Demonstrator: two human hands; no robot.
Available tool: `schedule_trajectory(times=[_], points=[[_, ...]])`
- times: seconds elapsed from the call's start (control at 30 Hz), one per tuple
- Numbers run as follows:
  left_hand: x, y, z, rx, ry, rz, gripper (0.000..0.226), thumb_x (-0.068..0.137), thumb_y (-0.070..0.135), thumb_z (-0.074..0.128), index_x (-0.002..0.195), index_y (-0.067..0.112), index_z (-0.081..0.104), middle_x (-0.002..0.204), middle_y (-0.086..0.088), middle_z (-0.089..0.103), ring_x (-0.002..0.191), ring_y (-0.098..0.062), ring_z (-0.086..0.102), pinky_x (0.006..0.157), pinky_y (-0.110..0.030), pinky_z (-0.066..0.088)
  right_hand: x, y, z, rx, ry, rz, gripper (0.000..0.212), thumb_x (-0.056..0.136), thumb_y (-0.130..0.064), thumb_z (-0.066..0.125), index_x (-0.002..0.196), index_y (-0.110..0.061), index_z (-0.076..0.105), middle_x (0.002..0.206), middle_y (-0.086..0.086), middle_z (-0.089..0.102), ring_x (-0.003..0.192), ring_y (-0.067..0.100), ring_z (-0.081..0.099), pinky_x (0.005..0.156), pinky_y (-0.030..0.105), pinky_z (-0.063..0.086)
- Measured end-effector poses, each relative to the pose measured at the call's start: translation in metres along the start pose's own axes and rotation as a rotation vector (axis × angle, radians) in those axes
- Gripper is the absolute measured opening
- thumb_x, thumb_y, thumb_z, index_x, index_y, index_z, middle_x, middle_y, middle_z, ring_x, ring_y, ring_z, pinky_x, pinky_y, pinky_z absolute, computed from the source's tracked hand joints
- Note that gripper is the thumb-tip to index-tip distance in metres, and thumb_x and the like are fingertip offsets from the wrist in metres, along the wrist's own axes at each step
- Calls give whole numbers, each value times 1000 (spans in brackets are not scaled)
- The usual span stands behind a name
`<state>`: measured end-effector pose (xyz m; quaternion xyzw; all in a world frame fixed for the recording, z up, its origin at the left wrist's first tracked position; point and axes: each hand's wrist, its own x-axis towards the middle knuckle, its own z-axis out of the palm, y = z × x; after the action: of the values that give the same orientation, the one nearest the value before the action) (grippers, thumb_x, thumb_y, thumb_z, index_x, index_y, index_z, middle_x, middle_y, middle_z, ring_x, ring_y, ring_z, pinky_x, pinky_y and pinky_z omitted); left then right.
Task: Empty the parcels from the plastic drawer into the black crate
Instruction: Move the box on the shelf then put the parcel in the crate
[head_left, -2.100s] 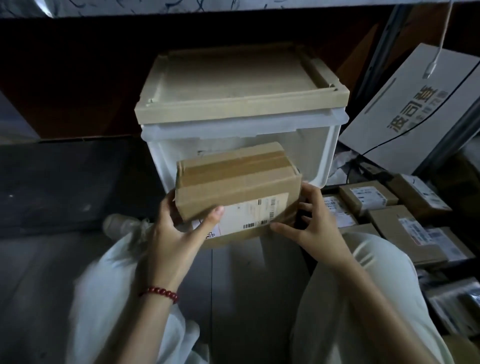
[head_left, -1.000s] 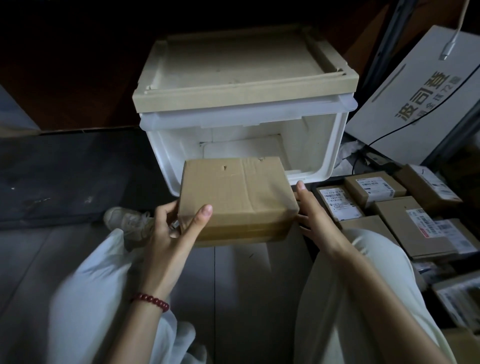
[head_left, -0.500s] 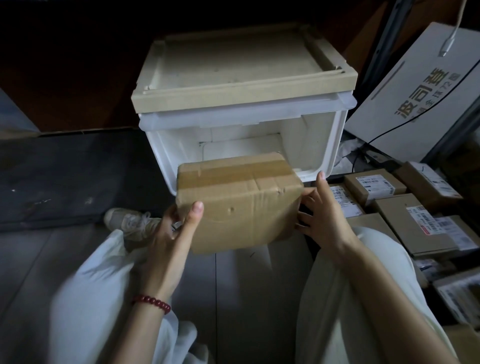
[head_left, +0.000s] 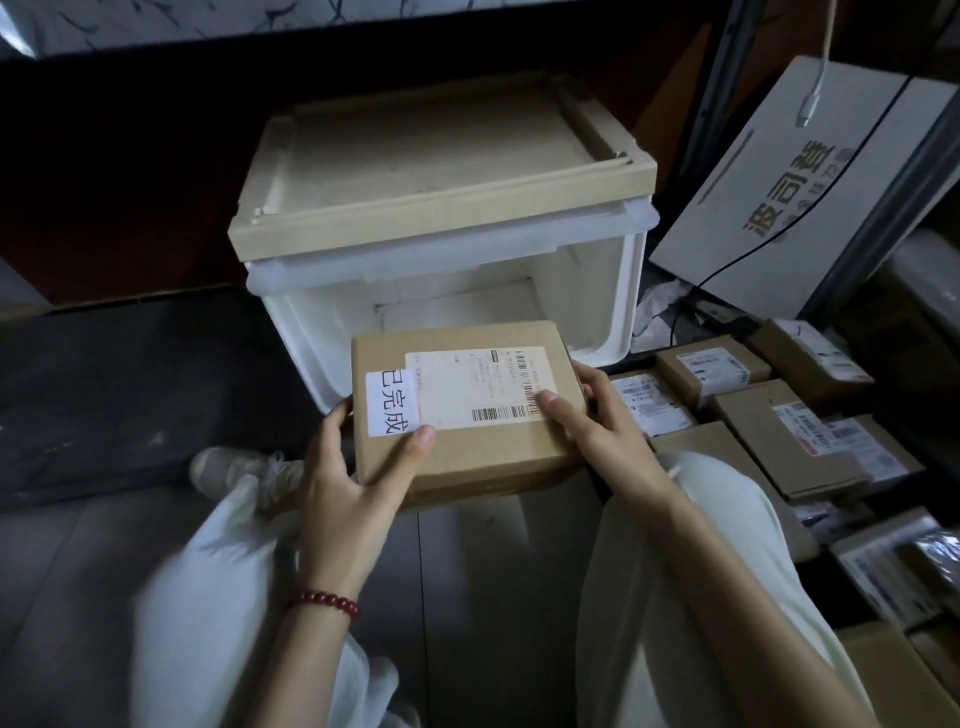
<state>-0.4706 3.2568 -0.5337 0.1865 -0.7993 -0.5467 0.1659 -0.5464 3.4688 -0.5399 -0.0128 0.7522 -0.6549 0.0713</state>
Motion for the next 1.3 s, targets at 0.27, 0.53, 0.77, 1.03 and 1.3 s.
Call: schedule_trajectory(times=[0.27, 0.53, 0.77, 1.03, 1.3], points=[[2, 62, 52, -39, -70, 215, 73, 59, 63, 72, 124, 38, 50, 117, 21, 60, 99, 9, 57, 72, -9, 43, -15, -31, -68, 168, 189, -170, 48, 90, -30, 63, 134, -38, 44, 125, -11, 56, 112, 3, 57, 87, 23, 48], [-21, 138, 173, -60, -395, 343, 63, 70, 45, 80, 123, 37, 46, 103, 28, 59, 91, 10, 55, 68, -3, 39, -58, -22, -194, 198, 576, -206, 54, 84, -34, 71, 131, -35, 43, 128, -15, 55, 117, 5, 56, 88, 24, 51], [-71, 151, 282, 4, -793, 338, 68, 71, 43, 80, 121, 34, 36, 116, 8, 59, 100, -13, 59, 82, -30, 51, -127, 27, -272, 160, 915, 0, 64, 79, -45, 73, 129, -44, 32, 131, -16, 46, 119, 14, 52, 94, 48, 52], [-132, 128, 359, 187, -1082, 466, 82, 67, 57, 76, 137, 35, 40, 126, 7, 42, 117, -14, 46, 96, -27, 41, -202, 94, -293, 43, 1235, 267, 89, 75, -54, 73, 146, -45, 21, 152, -2, 32, 130, 21, 43, 107, 49, 40], [-156, 93, 387, 163, -1239, 493, 62, 80, 50, 69, 135, 44, 41, 134, 13, 52, 121, -8, 48, 91, -21, 36, -226, 124, -279, -49, 1388, 400, 81, 77, -54, 72, 144, -32, 32, 145, 0, 40, 126, 21, 48, 103, 49, 43]])
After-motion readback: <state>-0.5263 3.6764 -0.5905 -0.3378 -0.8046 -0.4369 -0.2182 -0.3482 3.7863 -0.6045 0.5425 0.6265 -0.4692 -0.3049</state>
